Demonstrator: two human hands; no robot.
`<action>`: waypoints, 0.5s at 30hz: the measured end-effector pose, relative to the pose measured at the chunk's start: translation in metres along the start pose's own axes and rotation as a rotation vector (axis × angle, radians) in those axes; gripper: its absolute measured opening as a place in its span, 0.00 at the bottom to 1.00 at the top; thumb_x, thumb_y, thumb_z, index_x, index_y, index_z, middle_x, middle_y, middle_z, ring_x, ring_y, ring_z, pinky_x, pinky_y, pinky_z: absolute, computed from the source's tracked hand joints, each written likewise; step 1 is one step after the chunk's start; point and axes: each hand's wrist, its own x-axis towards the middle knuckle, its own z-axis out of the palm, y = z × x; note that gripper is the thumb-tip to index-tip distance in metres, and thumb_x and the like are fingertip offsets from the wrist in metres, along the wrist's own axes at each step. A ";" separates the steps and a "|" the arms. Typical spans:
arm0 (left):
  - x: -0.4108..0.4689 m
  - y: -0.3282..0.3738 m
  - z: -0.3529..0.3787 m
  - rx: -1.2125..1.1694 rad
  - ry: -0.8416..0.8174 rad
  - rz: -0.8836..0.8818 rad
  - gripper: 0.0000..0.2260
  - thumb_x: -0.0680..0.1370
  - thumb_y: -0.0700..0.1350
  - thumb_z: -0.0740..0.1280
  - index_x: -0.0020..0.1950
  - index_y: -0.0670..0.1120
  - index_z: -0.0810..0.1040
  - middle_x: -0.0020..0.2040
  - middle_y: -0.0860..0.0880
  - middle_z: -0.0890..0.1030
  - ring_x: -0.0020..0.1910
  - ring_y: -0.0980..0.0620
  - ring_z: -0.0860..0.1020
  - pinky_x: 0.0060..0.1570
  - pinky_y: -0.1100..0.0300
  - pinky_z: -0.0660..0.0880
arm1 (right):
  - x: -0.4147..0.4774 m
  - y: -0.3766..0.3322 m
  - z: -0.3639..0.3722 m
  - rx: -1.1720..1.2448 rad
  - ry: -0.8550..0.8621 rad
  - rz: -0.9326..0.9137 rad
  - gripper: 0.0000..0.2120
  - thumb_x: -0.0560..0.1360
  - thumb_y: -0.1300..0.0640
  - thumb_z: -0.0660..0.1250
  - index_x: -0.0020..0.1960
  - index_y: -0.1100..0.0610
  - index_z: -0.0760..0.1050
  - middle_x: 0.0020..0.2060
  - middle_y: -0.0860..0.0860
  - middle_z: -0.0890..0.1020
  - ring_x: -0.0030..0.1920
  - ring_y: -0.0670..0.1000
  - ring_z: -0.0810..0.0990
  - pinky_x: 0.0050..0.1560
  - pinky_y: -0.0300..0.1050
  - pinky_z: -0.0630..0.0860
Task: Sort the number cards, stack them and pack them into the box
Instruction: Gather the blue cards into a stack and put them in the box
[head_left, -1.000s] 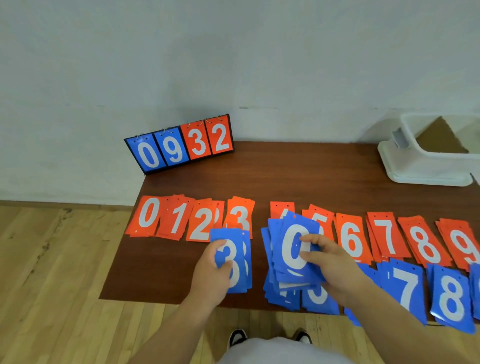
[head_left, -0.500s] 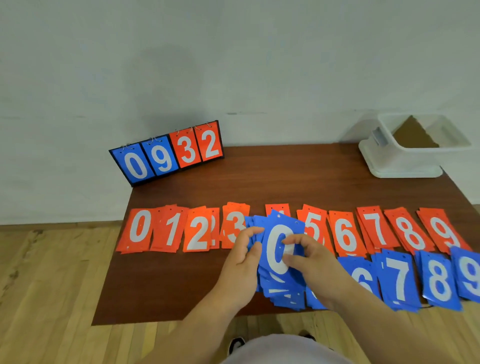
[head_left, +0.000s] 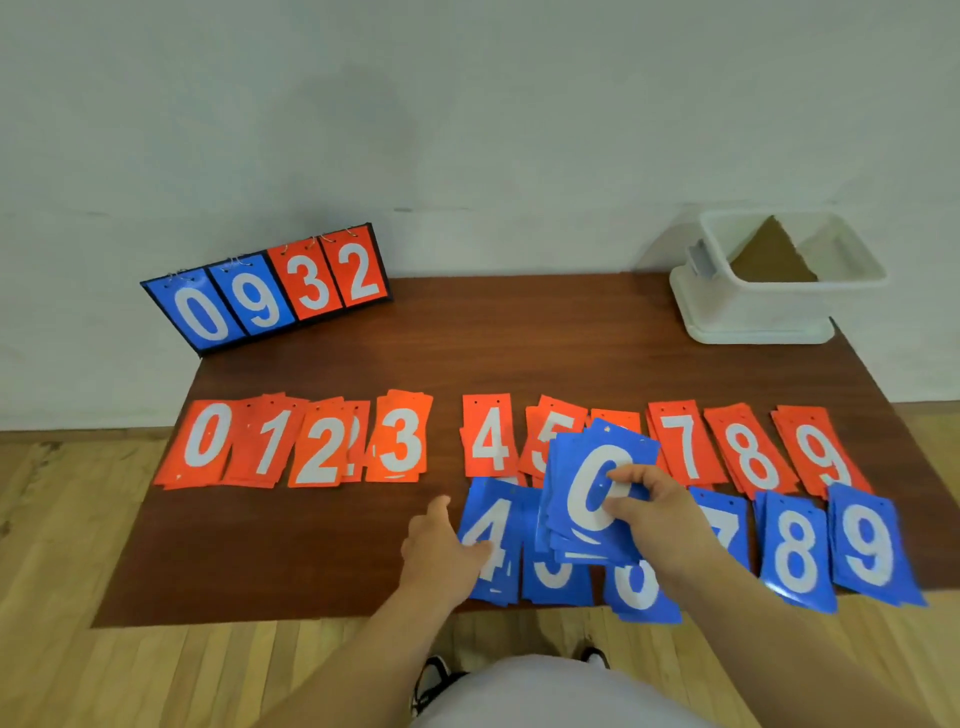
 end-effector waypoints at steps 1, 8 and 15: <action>-0.002 0.005 0.011 0.057 0.021 -0.032 0.40 0.74 0.56 0.75 0.80 0.53 0.57 0.72 0.46 0.67 0.70 0.43 0.69 0.63 0.49 0.75 | 0.004 0.004 -0.012 -0.021 -0.008 0.007 0.12 0.77 0.65 0.68 0.54 0.49 0.78 0.57 0.47 0.80 0.49 0.57 0.84 0.47 0.58 0.82; -0.011 0.027 0.064 0.258 0.166 -0.123 0.45 0.74 0.56 0.75 0.80 0.54 0.47 0.72 0.46 0.61 0.67 0.41 0.65 0.60 0.46 0.75 | 0.033 0.034 -0.069 -0.128 -0.085 0.048 0.12 0.77 0.64 0.68 0.53 0.48 0.79 0.55 0.49 0.81 0.49 0.55 0.83 0.47 0.56 0.83; -0.018 0.010 0.073 0.004 0.193 -0.124 0.46 0.73 0.46 0.78 0.81 0.57 0.51 0.61 0.47 0.67 0.47 0.50 0.78 0.43 0.56 0.79 | 0.045 0.046 -0.088 -0.119 -0.127 0.093 0.11 0.78 0.63 0.68 0.53 0.48 0.79 0.55 0.51 0.81 0.51 0.56 0.83 0.48 0.58 0.84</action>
